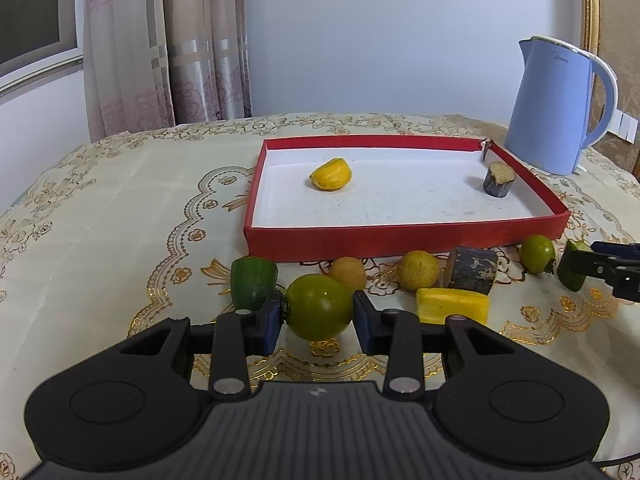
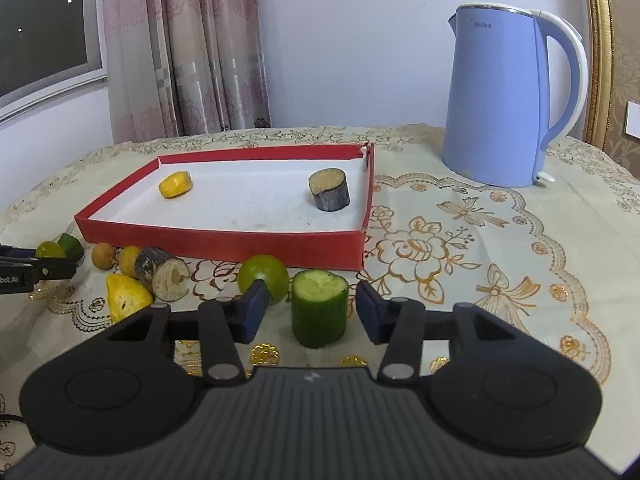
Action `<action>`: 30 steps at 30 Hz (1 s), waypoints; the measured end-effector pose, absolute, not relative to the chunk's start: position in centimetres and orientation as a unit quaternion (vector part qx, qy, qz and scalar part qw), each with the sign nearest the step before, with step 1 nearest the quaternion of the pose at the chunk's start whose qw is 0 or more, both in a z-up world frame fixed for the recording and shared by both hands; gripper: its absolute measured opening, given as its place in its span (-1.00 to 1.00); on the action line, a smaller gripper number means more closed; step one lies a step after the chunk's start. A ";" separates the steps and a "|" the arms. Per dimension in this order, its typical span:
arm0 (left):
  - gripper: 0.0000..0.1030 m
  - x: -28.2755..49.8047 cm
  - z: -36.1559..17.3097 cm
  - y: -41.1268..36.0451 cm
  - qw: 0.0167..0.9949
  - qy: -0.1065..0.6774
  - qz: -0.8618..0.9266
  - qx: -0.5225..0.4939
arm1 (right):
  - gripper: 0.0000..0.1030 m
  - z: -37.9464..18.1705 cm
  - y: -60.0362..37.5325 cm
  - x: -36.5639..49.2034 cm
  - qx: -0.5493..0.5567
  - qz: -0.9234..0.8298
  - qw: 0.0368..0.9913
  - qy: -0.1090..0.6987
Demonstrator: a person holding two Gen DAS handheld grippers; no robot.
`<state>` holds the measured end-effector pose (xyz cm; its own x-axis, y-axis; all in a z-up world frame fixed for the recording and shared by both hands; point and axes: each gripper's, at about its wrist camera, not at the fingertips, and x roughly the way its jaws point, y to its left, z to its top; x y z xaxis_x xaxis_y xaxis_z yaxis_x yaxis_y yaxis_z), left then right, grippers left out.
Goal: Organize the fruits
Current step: 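Grasp the green lime with the left gripper while the right grasps the cucumber piece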
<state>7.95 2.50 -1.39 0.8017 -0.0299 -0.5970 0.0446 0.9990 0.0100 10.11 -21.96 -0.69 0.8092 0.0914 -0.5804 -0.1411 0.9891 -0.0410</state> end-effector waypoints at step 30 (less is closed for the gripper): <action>-0.30 7.3 -0.4 1.2 0.952 0.303 -0.015 0.025 | -0.40 -0.9 -23.2 10.3 -0.019 0.059 0.948 0.314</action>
